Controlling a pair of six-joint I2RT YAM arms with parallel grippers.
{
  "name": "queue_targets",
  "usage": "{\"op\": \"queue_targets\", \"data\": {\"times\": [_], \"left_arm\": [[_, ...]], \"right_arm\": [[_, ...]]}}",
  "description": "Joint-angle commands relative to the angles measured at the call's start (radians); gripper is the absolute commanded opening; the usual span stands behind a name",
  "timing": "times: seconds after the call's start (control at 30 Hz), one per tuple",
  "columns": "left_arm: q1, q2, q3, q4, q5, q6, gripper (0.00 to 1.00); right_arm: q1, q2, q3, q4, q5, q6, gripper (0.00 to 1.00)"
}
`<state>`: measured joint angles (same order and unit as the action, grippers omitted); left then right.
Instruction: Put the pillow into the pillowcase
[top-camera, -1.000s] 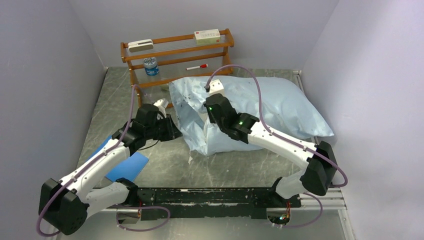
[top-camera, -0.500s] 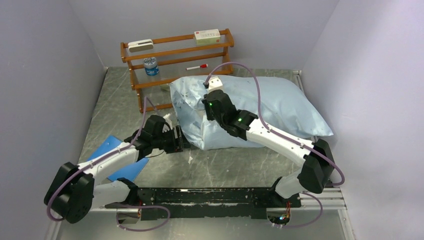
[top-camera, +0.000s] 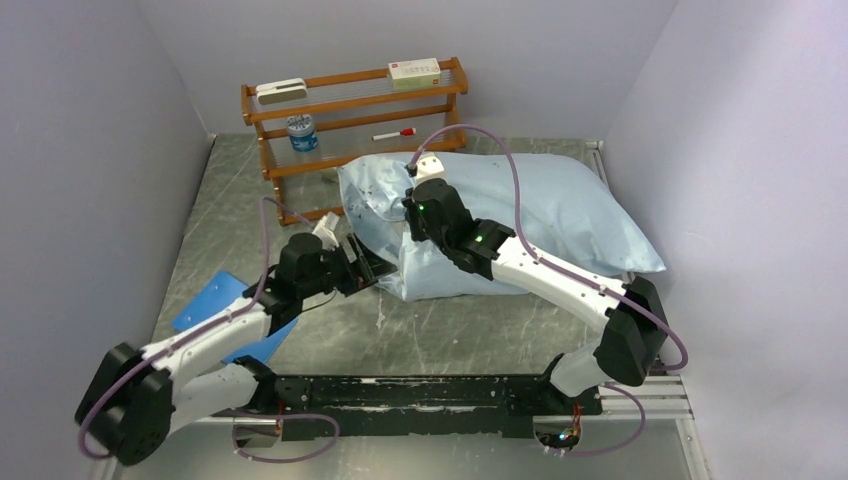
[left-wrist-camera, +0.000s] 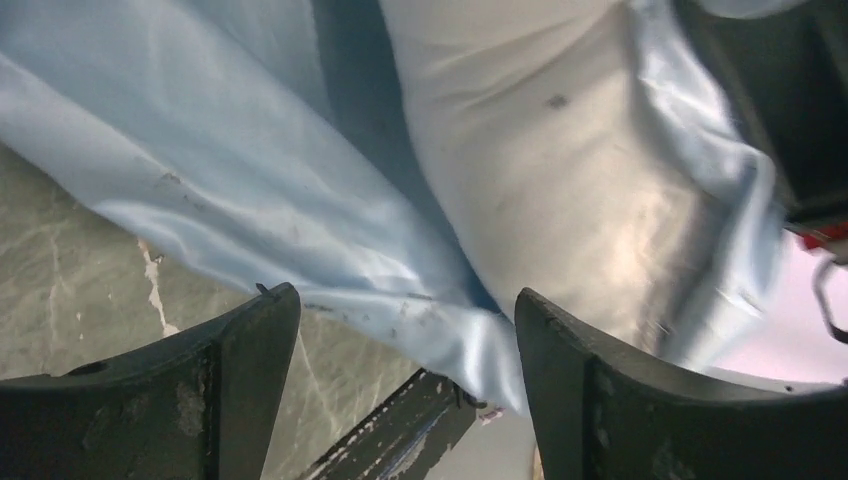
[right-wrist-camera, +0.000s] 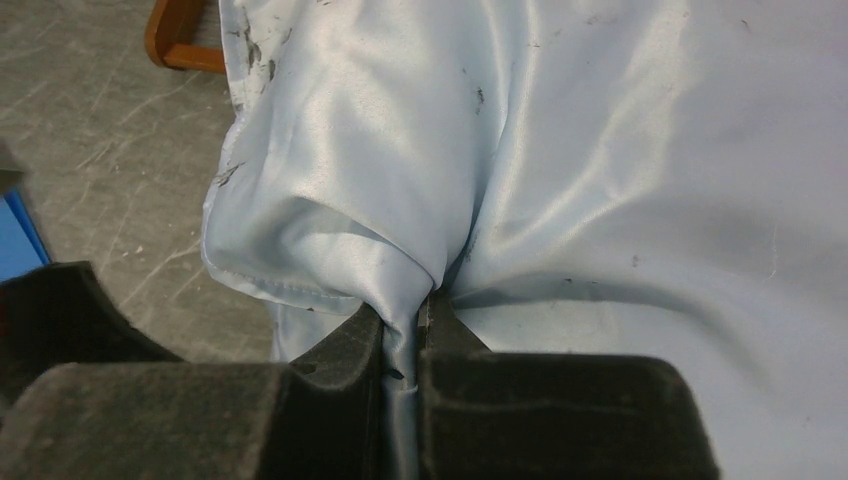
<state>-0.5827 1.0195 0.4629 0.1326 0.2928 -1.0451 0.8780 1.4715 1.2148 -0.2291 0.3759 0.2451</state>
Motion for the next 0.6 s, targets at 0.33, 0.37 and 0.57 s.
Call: {"op": "queue_targets", "data": {"times": [0.33,0.37,0.57], "left_arm": [[-0.152,0.244,0.137,-0.042,0.010,0.106,0.62],[-0.161,0.198,0.142,-0.098,0.001,0.126,0.53],[-0.225,-0.099,0.049,-0.334,-0.045,0.085,0.14]], "right_arm": [[-0.006,-0.011,0.004,0.139,-0.011,0.018,0.00],[-0.006,-0.007,0.002,0.143,-0.010,0.016,0.00],[-0.007,0.012,0.000,0.161,0.000,0.010,0.00]]}}
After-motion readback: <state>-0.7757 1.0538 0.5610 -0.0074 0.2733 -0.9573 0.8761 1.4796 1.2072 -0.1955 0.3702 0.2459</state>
